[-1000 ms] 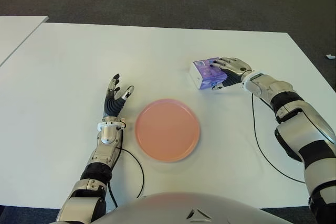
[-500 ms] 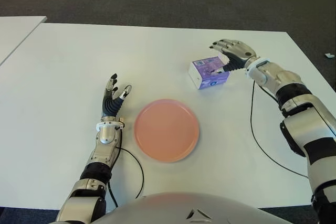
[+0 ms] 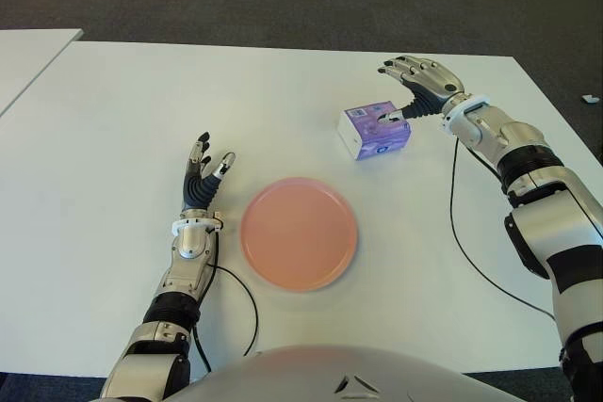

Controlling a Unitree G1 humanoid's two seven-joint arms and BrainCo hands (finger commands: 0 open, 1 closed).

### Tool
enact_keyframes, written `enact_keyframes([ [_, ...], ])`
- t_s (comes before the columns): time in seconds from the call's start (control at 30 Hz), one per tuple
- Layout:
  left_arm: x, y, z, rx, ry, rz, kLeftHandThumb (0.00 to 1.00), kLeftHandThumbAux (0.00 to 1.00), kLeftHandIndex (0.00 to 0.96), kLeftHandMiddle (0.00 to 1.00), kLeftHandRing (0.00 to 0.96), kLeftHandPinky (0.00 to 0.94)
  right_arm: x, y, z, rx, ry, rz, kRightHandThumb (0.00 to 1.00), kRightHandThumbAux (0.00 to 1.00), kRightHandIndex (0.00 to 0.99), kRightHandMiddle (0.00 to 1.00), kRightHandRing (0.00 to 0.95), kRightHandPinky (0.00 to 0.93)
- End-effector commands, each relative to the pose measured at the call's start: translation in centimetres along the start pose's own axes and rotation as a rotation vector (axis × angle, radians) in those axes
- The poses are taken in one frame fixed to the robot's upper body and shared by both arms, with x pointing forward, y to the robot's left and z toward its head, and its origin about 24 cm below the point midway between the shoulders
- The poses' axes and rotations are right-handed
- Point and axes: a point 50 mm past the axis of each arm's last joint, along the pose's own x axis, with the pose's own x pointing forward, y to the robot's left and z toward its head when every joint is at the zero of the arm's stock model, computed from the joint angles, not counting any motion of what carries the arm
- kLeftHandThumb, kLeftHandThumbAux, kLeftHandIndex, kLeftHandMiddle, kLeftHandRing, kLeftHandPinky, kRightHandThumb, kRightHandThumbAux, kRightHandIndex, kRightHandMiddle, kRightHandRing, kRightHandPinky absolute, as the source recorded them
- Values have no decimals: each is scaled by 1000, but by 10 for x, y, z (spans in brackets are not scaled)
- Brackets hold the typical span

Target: Put the tissue paper into the plate.

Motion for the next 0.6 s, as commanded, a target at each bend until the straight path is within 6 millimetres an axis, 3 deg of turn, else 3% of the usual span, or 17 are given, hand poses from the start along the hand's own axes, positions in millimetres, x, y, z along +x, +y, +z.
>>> enact_keyframes([
  [0.03,-27,-1,-28,35,143,-7,0,420,0,0,0,0,5,0,7,12,-25,8,203,370,0,0,0,0],
  [0.6,-28,-2,-27,16,142,-1,0,439,0,0,0,0,6,24,20,-1,-43,106,195,359,0,0,0,0],
])
